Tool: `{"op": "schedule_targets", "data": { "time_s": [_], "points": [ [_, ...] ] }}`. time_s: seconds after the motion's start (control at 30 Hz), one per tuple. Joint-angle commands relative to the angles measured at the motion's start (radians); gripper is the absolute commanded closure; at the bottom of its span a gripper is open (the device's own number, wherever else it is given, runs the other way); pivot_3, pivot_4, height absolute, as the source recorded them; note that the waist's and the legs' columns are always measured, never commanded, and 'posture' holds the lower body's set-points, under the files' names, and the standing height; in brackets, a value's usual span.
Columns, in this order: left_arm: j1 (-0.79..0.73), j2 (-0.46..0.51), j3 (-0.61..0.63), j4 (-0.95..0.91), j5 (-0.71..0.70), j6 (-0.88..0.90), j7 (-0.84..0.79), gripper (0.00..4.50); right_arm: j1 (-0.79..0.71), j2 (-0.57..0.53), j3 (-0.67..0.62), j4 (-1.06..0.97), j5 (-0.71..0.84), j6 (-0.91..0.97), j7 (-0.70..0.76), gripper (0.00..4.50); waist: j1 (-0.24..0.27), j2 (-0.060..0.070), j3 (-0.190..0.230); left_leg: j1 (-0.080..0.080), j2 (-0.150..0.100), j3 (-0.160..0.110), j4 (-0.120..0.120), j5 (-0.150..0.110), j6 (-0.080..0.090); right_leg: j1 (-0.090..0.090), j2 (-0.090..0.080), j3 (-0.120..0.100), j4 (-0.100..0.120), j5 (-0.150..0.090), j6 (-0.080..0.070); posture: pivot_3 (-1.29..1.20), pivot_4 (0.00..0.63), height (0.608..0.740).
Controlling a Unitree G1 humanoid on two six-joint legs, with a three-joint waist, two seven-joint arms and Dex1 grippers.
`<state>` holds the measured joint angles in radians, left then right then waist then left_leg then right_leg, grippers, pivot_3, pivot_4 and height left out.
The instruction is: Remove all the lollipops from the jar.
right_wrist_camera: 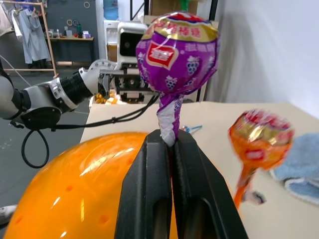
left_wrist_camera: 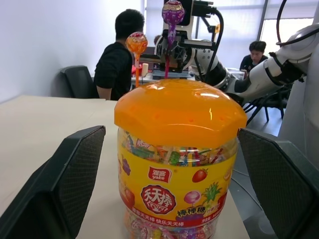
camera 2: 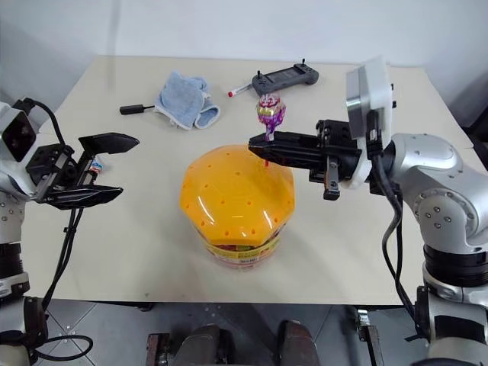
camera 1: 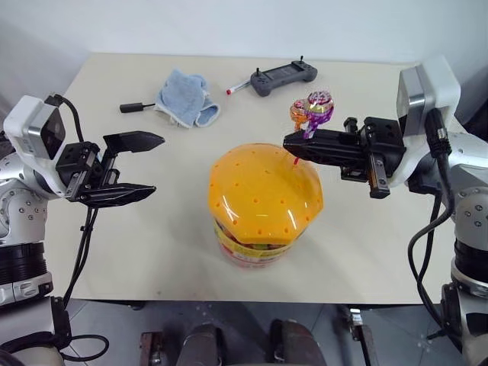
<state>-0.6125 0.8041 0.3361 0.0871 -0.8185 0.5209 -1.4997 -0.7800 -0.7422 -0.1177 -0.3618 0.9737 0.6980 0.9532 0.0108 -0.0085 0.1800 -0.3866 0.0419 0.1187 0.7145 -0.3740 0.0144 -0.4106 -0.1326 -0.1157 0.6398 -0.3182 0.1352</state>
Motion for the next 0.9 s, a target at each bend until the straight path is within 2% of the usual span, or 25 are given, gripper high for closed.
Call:
{"op": "schedule_targets", "data": {
  "time_s": [0.03,0.23,0.4,0.53,0.63,0.73,0.9],
  "points": [
    [-0.013,0.017,0.014,-0.002,-0.017,-0.02,-0.029,0.0,-0.064,-0.016,-0.074,0.017,0.024,-0.019,0.0,4.46,-0.002,0.0,0.0,0.0,0.0,0.0,0.0,0.0,0.0,0.0,0.0,0.0,0.0,0.0,0.0,0.0,0.15,0.74],
    [-0.027,0.052,0.01,0.047,-0.015,-0.019,-0.074,0.0,-0.128,-0.11,-0.189,0.075,0.015,-0.003,-0.033,4.46,-0.009,0.0,0.0,0.0,0.0,0.0,0.0,0.0,0.0,0.0,0.0,-0.001,0.0,0.0,0.0,0.0,0.15,0.74],
    [-0.038,0.086,-0.014,0.109,0.0,-0.042,-0.113,0.0,-0.093,-0.245,-0.24,0.166,-0.094,-0.005,-0.056,4.46,-0.014,0.0,0.0,0.0,0.0,0.0,-0.001,0.0,0.0,0.0,0.0,0.0,0.0,0.0,0.0,0.0,0.15,0.74],
    [-0.033,0.119,-0.054,0.137,-0.007,-0.075,-0.115,0.0,0.052,-0.399,-0.241,0.244,-0.189,0.074,-0.024,4.46,-0.009,0.0,0.0,-0.001,0.0,0.001,-0.001,0.0,0.0,-0.001,-0.001,0.0,0.0,0.0,0.0,0.0,0.15,0.74],
    [-0.001,0.151,-0.063,0.125,-0.015,-0.089,-0.115,0.0,0.338,-0.55,-0.166,0.273,-0.293,0.138,0.084,4.46,-0.009,0.0,0.0,-0.001,-0.001,0.001,-0.001,-0.001,0.001,-0.001,-0.001,0.0,-0.001,0.0,0.0,0.0,0.15,0.74],
    [0.032,0.186,-0.071,0.119,-0.032,-0.105,-0.115,0.0,0.449,-0.526,-0.156,0.325,-0.355,0.14,0.026,4.46,-0.014,0.0,0.0,-0.001,0.0,0.002,-0.001,-0.001,0.001,-0.001,-0.001,0.0,-0.001,0.0,0.0,0.0,0.15,0.74],
    [0.054,0.203,-0.055,0.1,-0.062,-0.093,-0.115,0.0,0.491,-0.466,-0.066,0.414,-0.466,0.173,-0.074,4.46,-0.017,0.001,0.0,-0.001,0.001,0.004,-0.001,-0.001,0.001,-0.002,-0.001,0.001,-0.001,0.0,0.0,0.0,0.15,0.74]
  ]
}}
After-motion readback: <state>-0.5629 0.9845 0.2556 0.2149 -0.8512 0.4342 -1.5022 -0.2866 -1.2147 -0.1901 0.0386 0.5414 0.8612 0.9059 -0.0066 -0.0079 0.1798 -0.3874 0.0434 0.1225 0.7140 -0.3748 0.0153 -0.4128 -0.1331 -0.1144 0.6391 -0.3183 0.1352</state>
